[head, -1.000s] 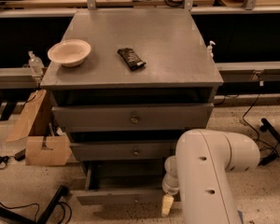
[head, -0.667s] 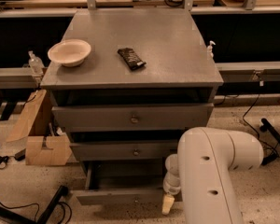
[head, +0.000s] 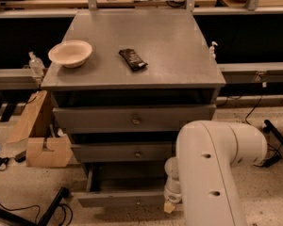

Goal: Open bottom drawer

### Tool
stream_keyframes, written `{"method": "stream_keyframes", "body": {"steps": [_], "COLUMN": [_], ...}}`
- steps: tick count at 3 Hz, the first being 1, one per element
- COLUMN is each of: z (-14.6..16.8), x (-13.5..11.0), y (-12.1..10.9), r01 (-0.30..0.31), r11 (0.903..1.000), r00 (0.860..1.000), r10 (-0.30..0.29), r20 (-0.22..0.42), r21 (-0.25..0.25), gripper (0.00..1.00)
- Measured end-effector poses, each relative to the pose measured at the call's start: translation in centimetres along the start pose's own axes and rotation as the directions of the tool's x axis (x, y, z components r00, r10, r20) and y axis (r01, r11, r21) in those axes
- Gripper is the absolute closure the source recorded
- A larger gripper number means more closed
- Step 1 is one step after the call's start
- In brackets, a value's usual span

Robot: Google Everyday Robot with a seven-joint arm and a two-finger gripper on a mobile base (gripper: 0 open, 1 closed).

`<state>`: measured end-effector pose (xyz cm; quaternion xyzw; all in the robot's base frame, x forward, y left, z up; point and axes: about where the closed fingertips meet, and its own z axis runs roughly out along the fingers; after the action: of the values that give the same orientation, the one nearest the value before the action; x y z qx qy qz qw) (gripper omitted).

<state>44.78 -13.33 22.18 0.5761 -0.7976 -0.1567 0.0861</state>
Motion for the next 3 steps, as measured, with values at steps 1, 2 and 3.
{"method": "stream_keyframes", "body": {"steps": [1,2,3], "z": [-0.2,0.3,-0.7], "x": [0.0,0.2,-0.2], "y": [0.1,2.1,3.4], "r01": [0.0,-0.016,0.003], "r11": [1.0,0.9991,0.9997], "r00": [1.0,1.0,0.999], "r10": [0.0,0.015,-0.004], "r20": [0.0,-0.017,-0.042], "r21": [0.0,-0.038,-0.023], "gripper": [0.96,1.0,1.0]}}
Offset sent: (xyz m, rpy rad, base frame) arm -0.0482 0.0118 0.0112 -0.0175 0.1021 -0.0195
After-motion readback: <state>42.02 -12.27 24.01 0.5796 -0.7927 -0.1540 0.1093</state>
